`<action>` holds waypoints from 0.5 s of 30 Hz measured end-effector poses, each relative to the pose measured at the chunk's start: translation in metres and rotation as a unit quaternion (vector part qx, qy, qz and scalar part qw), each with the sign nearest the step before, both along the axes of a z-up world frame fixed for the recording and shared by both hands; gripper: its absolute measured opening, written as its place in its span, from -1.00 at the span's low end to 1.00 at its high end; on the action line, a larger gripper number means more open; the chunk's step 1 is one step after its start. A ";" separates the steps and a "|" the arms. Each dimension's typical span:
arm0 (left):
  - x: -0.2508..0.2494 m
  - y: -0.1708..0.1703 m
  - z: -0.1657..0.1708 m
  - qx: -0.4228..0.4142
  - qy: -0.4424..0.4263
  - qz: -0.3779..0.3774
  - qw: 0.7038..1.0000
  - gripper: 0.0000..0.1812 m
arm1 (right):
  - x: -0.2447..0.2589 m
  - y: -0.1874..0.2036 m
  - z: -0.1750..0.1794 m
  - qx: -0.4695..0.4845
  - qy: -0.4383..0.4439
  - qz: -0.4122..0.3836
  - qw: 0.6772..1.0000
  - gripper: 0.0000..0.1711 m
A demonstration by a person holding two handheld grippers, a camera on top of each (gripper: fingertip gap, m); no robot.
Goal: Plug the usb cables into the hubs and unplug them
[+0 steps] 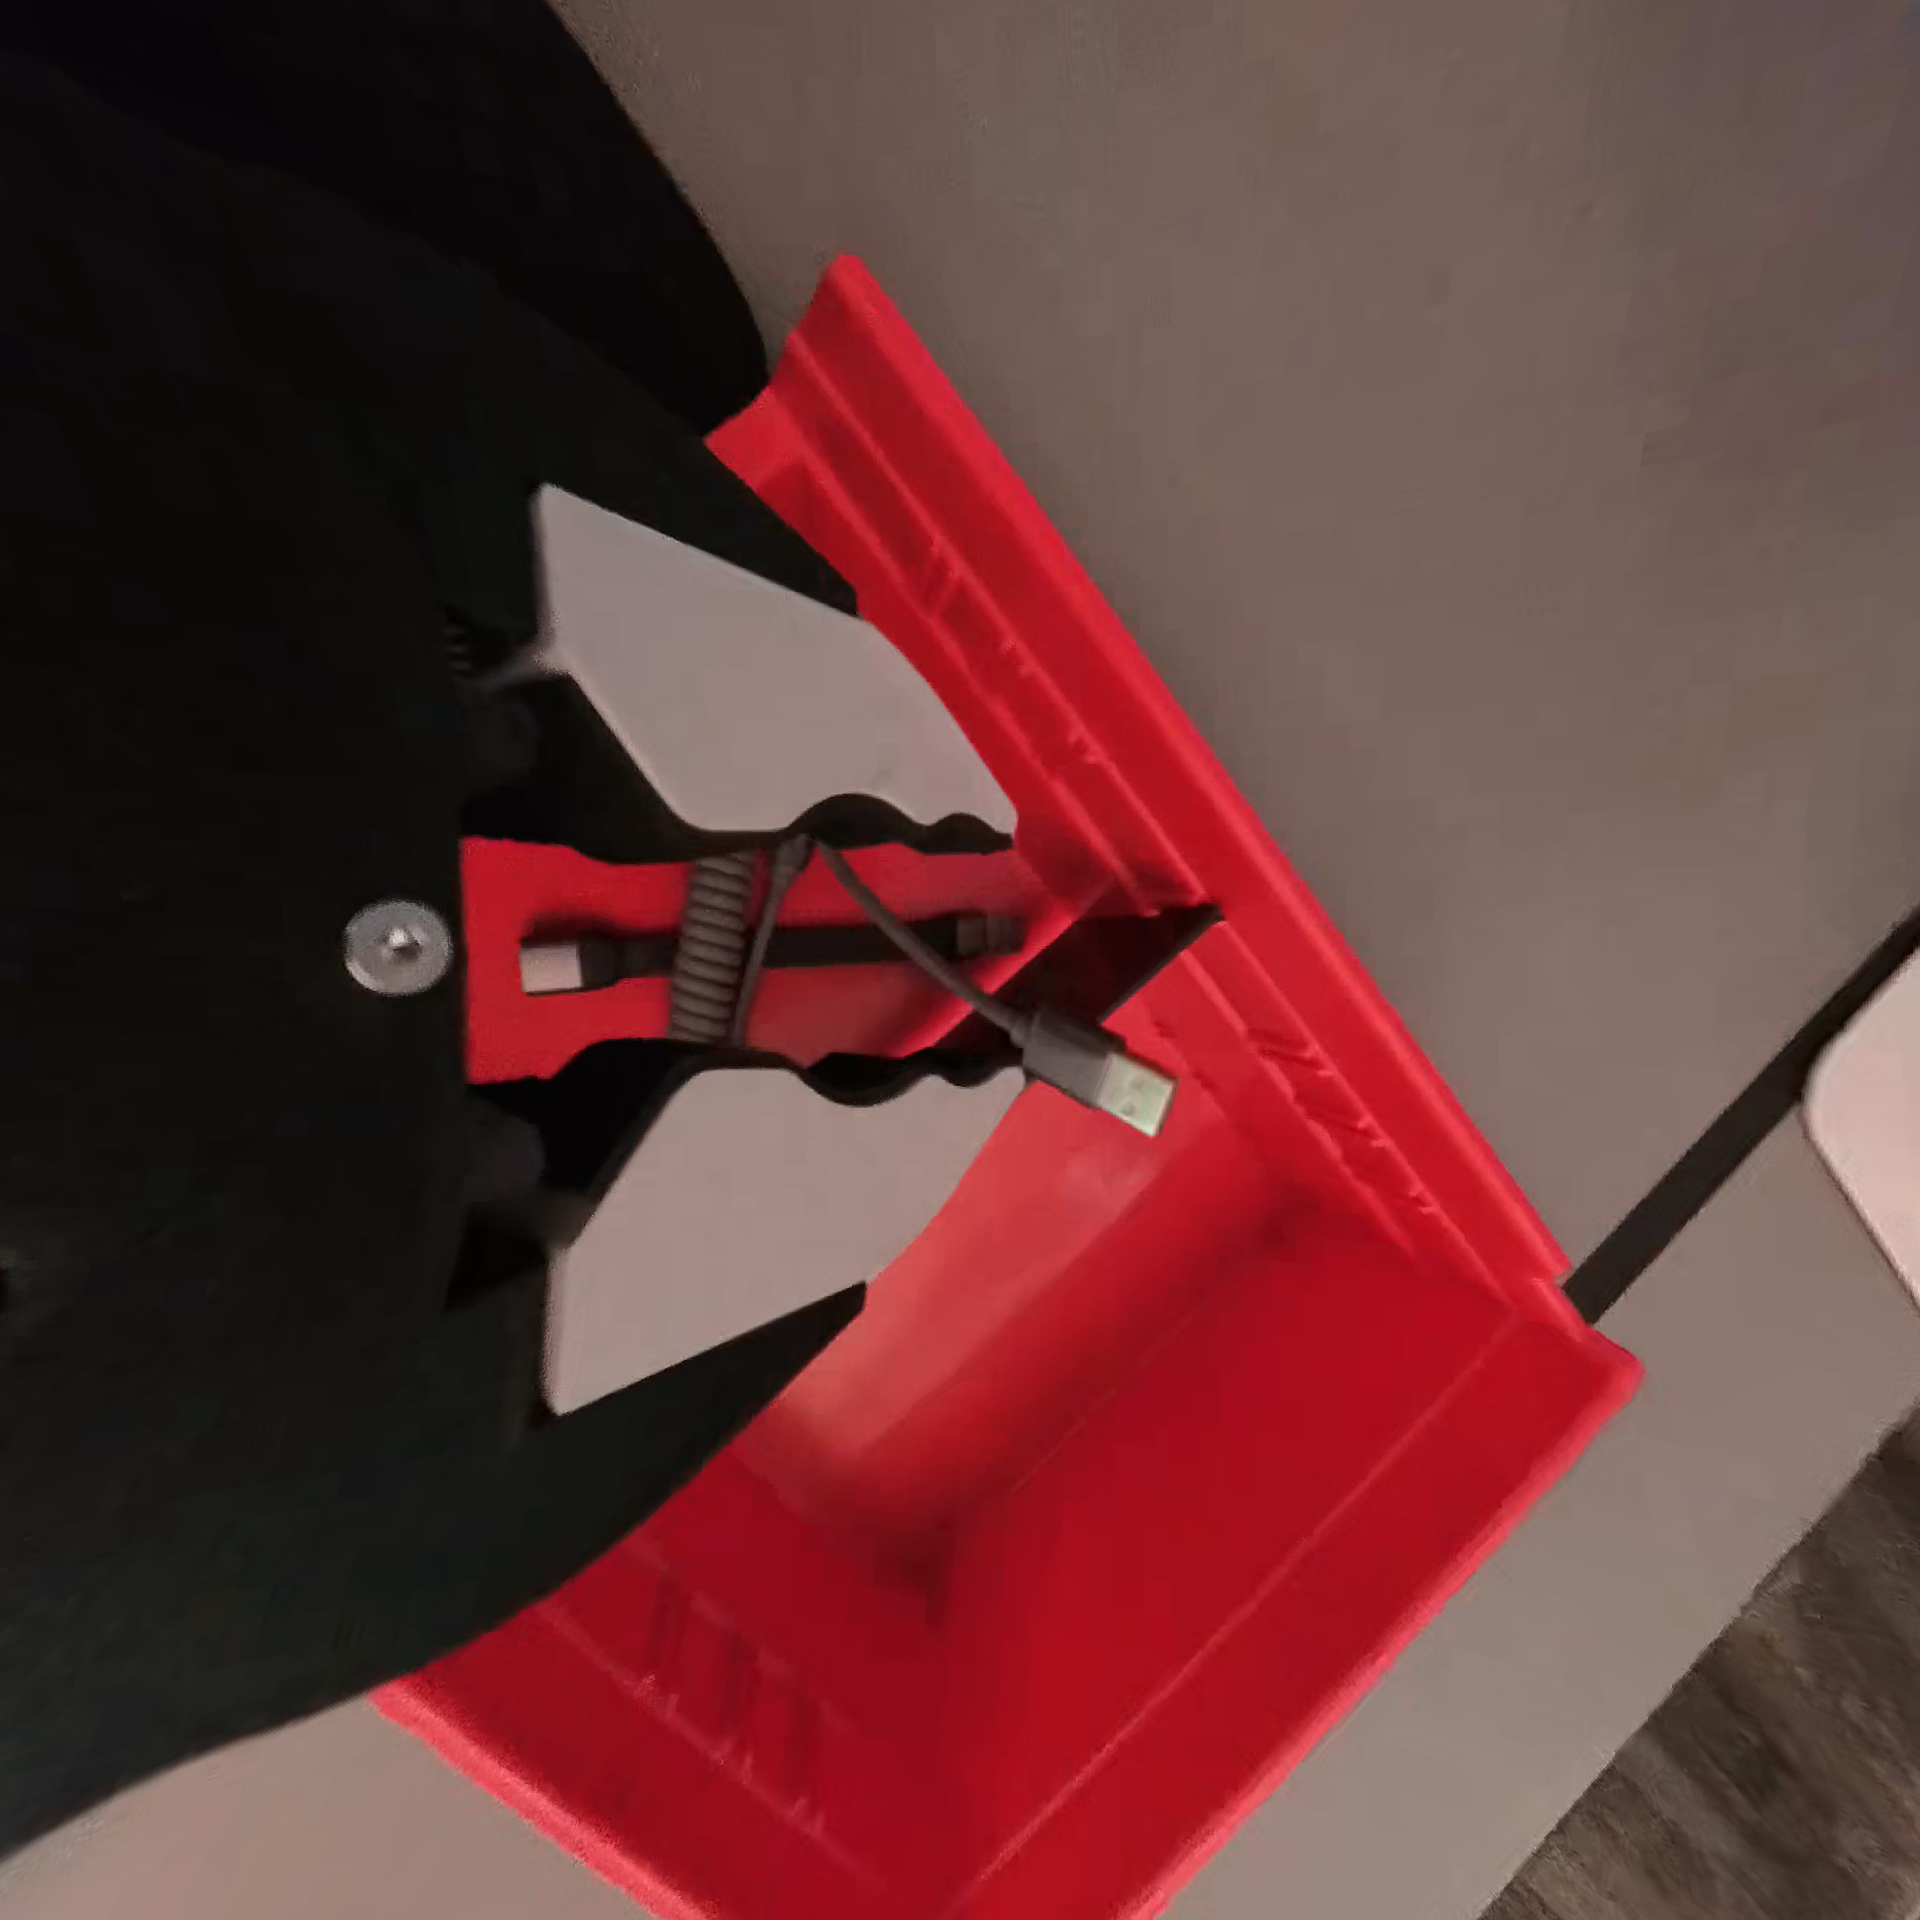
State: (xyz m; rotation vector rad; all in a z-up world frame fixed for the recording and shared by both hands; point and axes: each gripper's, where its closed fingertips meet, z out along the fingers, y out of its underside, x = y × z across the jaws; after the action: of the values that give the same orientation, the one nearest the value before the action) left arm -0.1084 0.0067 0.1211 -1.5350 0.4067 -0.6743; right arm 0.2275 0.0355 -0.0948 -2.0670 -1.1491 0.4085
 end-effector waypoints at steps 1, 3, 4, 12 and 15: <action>0.003 -0.001 0.000 0.002 0.004 -0.002 1.000 -0.66 | -0.003 0.001 0.012 0.018 0.025 -0.005 1.000 -0.52; 0.010 -0.001 0.000 0.002 0.008 -0.009 1.000 -0.62 | -0.015 0.002 0.052 0.088 0.089 -0.007 0.992 -0.50; 0.015 -0.001 -0.001 -0.001 0.010 -0.017 1.000 -0.66 | -0.025 0.002 0.079 0.135 0.131 -0.008 0.982 -0.50; 0.060 -0.001 -0.013 -0.017 0.021 -0.075 0.997 -0.66 | -0.160 -0.064 0.223 0.411 0.342 0.064 0.843 -0.65; 0.064 0.005 -0.015 0.010 0.066 -0.030 0.997 -0.67 | -0.218 -0.084 0.220 0.398 0.274 0.108 0.869 -0.65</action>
State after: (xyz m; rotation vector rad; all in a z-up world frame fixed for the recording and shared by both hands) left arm -0.0440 0.0118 0.1060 -1.5586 0.5590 -0.6152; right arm 0.0094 -0.0485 0.1254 -1.0123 -0.9624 0.4808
